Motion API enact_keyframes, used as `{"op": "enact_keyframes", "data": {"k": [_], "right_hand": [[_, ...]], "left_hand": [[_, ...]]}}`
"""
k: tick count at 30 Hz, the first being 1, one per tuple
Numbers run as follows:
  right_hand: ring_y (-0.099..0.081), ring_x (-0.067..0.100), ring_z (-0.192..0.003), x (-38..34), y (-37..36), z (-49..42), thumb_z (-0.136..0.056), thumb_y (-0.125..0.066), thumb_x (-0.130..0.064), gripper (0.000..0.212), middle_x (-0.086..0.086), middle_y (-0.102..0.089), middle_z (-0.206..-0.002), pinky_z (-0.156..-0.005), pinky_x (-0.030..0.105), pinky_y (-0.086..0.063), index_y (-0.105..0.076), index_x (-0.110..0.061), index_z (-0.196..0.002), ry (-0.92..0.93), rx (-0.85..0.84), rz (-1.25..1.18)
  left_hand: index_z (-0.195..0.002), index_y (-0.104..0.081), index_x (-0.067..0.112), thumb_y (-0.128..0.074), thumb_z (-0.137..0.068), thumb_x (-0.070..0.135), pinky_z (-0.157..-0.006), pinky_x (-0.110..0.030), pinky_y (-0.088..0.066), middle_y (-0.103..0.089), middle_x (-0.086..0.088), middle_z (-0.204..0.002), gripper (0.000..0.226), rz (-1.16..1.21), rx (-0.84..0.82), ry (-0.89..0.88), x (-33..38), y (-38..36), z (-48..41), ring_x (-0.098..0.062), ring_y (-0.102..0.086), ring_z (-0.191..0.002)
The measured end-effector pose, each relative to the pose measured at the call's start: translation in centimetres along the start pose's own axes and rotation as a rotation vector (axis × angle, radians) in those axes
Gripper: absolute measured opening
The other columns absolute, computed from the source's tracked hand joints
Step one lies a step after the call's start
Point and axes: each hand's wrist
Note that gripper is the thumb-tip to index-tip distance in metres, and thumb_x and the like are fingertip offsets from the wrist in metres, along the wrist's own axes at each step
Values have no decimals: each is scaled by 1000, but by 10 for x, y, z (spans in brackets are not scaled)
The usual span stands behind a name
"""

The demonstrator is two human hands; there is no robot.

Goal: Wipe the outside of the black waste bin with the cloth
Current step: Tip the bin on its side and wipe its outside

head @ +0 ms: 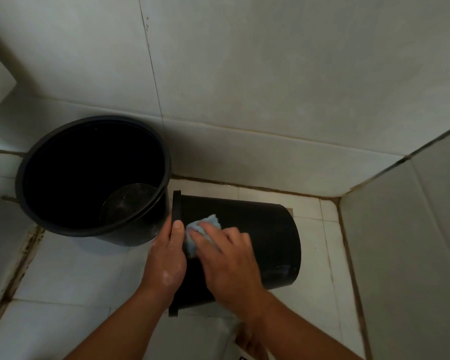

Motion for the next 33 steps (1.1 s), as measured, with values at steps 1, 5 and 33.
{"op": "enact_keyframes", "data": {"k": [1, 5, 33], "right_hand": [[-52, 15, -102, 16, 2, 2, -92, -58, -47, 54, -4, -52, -140, -83, 34, -45, -44, -30, -142, -39, -17, 52], [-55, 20, -100, 89, 14, 11, -100, -34, -40, 44, 1, -63, -130, -83, 39, -48, -55, -26, -136, -446, 43, 80], [-50, 14, -100, 34, 24, -8, -91, -57, -41, 48, -11, -52, -141, -80, 34, -42, -49, -37, -138, 286, -177, 20]], "left_hand": [[-148, -41, 43, -33, -104, 53, -105, -44, -43, -51, -4, -143, 46, -8, 6, 1, 1, 0, -1, -23, -53, -123], [-150, -41, 41, -31, -106, 50, -97, -35, -41, -51, 3, -132, 46, -26, -19, -56, 12, -2, -2, -19, -51, -117], [-142, -52, 38, -32, -105, 49, -98, -36, -52, -65, 3, -125, 43, 24, -84, -47, 3, -1, 11, -10, -62, -114]]}}
Point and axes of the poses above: each hand's wrist, its own z-axis away from the middle knuckle, its own y-axis out of the back of the hand, x = y × z
